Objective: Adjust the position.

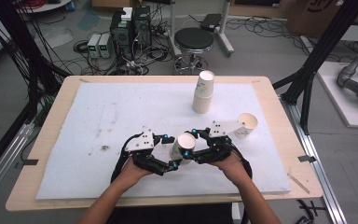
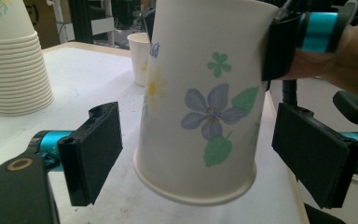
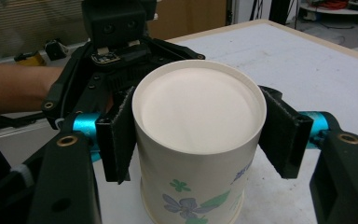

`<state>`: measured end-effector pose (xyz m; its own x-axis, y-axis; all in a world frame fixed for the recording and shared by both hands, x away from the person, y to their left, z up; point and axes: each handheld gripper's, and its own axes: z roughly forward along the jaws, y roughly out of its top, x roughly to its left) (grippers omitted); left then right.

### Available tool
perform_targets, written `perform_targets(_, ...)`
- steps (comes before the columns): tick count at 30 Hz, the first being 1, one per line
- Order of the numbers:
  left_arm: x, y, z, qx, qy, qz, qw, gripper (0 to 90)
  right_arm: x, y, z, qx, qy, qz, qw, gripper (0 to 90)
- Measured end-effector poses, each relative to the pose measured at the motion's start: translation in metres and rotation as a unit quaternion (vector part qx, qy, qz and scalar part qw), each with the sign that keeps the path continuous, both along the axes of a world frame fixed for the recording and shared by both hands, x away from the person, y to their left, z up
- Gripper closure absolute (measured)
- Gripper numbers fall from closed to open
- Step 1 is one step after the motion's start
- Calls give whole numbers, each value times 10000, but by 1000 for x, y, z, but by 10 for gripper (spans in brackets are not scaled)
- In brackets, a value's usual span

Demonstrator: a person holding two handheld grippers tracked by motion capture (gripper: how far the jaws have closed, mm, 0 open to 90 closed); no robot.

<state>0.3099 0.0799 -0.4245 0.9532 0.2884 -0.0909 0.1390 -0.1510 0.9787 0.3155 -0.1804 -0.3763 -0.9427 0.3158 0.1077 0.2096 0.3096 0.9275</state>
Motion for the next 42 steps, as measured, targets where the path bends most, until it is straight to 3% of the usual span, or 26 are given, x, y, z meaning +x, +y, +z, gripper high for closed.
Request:
perform_targets(10,2,-8,-2,-55,28,-185,9998,212,0,1,-2,136,93,176,9997,356)
perform_targets(18,1,-6,-1,42,-50,-281,9996,306,0,1,-4,200,165,212,9994,356)
perform_targets(20,1,-6,0,105,-51,-312,9994,320,0,1,-5,233,221,224,9992,332)
perform_targets(22,0,-6,2,256,-38,-343,9991,326,0,2,-5,290,326,203,9988,187)
perform_targets(25,-1,-5,8,577,-23,-409,9975,340,-1,4,-4,264,353,241,9987,179)
perform_targets(28,-1,-4,15,894,-10,-465,9949,342,-1,5,-2,255,285,277,9989,179)
perform_targets(31,-1,-3,21,1287,-22,-504,9904,342,-1,5,-1,152,251,380,9988,179)
perform_targets(35,-1,-1,28,1656,-12,-528,9848,342,-2,6,1,-80,151,480,9987,179)
perform_targets(40,-1,-3,35,2179,-22,-633,9739,346,-2,7,4,-451,76,581,9973,180)
perform_targets(42,-1,-3,38,2411,-38,-678,9681,346,-2,8,3,-658,7,607,9960,181)
